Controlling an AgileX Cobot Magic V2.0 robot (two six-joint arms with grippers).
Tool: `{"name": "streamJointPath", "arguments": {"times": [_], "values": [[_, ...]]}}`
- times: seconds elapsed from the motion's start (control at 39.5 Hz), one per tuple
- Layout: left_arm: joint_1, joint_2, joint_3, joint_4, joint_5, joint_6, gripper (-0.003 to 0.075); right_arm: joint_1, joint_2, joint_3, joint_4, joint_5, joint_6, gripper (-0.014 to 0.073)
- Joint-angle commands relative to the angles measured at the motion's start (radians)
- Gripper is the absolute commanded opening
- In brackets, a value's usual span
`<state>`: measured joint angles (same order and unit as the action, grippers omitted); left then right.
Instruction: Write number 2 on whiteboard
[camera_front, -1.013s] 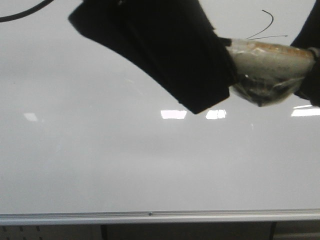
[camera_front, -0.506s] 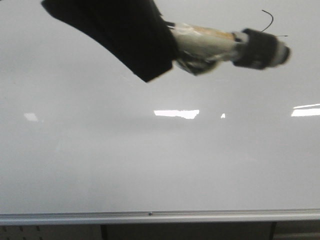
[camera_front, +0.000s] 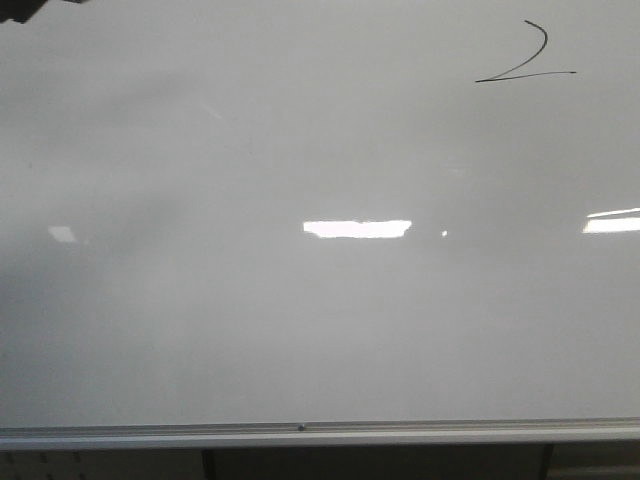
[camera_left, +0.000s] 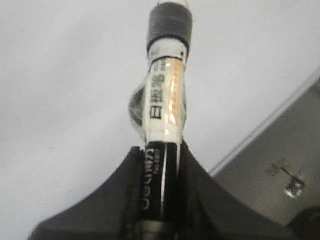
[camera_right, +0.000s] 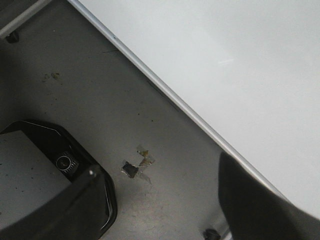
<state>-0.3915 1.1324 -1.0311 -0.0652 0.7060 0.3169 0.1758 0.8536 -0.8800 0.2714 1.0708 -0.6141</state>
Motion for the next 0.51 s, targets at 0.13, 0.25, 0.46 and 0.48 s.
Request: {"name": "streamJointPath", "arguments": {"times": [0.13, 0.25, 0.46, 0.48], "values": [[0.234, 0.012, 0.104, -0.065, -0.421, -0.042, -0.0019, -0.008, -0.009, -0.027, 0.025, -0.054, 0.001, 0.0507], [0.302, 0.069, 0.14, -0.179, -0.571, -0.042, -0.0019, -0.008, -0.009, -0.027, 0.034, -0.054, 0.001, 0.0507], [0.307, 0.2, 0.142, -0.201, -0.764, -0.042, -0.0019, -0.008, -0.009, -0.027, 0.036, -0.054, 0.001, 0.0507], [0.307, 0.212, 0.142, -0.205, -0.784, -0.042, -0.0019, -0.008, -0.009, -0.027, 0.036, -0.054, 0.001, 0.0507]]}}
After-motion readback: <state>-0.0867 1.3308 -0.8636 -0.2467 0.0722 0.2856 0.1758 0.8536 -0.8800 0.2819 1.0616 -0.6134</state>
